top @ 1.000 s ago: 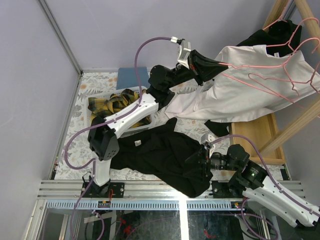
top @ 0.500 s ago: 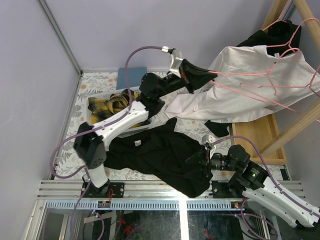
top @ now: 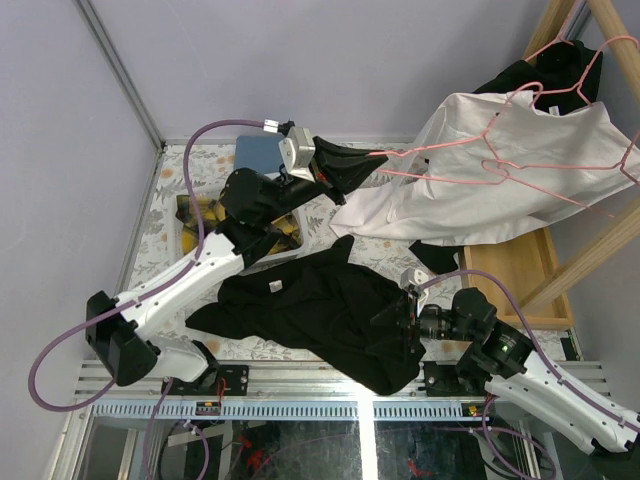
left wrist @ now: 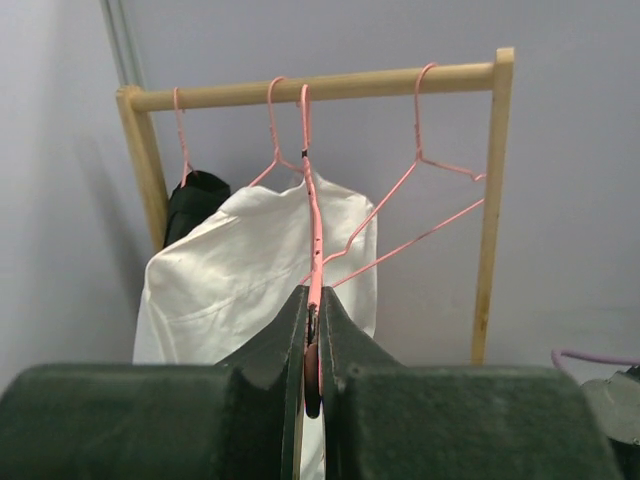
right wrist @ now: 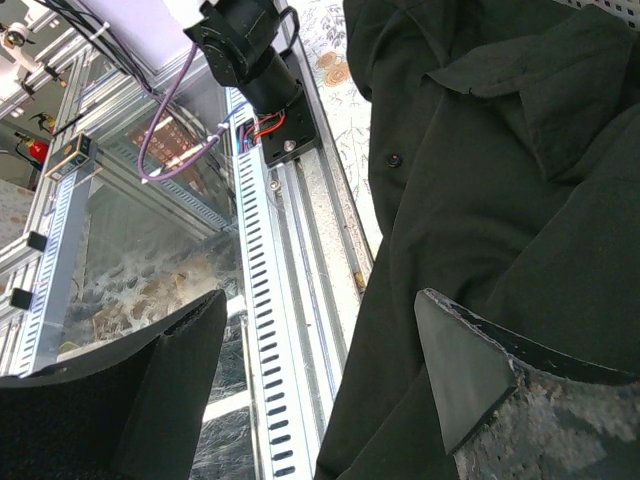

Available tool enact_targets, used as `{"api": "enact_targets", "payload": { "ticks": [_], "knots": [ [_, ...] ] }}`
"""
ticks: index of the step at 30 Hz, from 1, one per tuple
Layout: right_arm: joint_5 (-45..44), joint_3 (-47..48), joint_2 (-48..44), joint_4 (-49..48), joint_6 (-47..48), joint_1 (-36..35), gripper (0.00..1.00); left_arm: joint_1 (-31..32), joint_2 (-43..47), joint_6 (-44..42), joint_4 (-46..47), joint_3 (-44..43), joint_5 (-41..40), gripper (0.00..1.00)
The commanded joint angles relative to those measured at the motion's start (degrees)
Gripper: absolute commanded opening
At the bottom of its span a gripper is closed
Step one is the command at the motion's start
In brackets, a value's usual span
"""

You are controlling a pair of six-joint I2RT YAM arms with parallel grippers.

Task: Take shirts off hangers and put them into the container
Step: Place the hanger at the clothesline.

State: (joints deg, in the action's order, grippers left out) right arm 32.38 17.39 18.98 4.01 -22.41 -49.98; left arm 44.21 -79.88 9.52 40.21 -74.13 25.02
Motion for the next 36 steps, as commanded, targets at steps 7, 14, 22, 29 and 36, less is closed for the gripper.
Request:
{"api": "enact_targets", "payload": {
  "ticks": [7, 14, 22, 29, 36],
  "knots": [
    [-0.61, 2.39, 1.25, -1.90, 1.05, 0.13, 0.83, -0.21, 5.20, -9.92, -7.64, 5.64, -7.59, 0.00],
    [-0.15, 2.56, 1.76, -2.38, 0.71, 0.09, 0.83, -3.34, -1.04, -7.77, -3.89, -1.73, -1.86, 0.00],
    [-0.19, 2.57, 1.00, -1.51, 0.62, 0.09, 0.83, -5.40, -13.17, 3.05, 5.70, -12.87, 8.45, 0.00],
    [-0.41, 2.56, -0.09, -0.67, 0.71, 0.14, 0.83, -5.46, -19.77, 11.55, 14.94, -17.63, 11.42, 0.00],
    [0.13, 2.91, 0.17, -0.40, 0.61, 0.14, 0.83, -5.44, -28.68, 18.38, 18.14, -30.32, 14.28, 0.00]
  ]
}}
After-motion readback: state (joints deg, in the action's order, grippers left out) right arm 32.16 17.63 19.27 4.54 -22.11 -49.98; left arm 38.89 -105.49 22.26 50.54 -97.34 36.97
